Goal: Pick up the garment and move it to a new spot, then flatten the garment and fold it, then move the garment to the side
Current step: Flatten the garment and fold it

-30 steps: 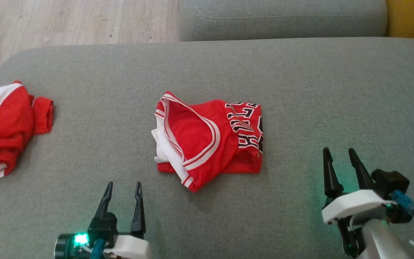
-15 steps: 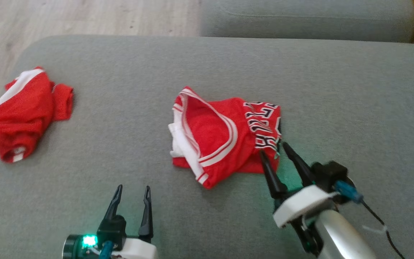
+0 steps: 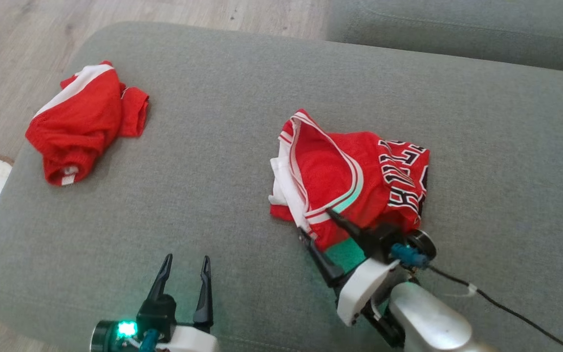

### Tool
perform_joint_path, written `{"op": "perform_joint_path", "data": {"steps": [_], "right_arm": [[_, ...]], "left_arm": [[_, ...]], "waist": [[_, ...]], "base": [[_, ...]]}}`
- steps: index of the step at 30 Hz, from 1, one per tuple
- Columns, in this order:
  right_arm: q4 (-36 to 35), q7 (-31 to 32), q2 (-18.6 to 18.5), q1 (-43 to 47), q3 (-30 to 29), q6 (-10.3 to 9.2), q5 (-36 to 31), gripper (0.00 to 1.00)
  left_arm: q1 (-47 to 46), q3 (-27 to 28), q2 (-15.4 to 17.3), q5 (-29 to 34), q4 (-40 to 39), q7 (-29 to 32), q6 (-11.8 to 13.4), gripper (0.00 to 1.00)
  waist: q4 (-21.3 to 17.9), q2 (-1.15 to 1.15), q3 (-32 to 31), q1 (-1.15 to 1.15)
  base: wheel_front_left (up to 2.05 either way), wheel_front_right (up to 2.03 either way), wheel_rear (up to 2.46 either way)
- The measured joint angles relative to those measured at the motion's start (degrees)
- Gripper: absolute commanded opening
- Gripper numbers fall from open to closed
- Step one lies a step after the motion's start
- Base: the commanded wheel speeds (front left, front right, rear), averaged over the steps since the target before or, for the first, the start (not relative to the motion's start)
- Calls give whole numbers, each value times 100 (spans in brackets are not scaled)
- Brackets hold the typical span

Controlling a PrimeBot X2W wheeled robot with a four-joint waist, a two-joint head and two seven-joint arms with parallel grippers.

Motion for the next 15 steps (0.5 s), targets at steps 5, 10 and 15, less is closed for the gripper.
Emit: {"op": "perform_joint_path", "data": {"steps": [5, 10, 15], "right_arm": [[207, 0, -2, -102, 190, 0, -602, 100], [426, 0, -3, -100, 155, 0, -1235, 100], [806, -10, -3, -108, 81, 0, -1597, 100]], "left_arm": [[-1, -37, 0, -60, -3, 0, 4, 100], [-2, -73, 0, -100, -10, 0, 12, 100], [-33, -122, 0, -143, -10, 0, 11, 100]], "waist": [[71, 0, 70, 0], [86, 0, 129, 0], [112, 0, 199, 0]], "base": [[0, 0, 0], [0, 0, 0], [0, 0, 0]]}}
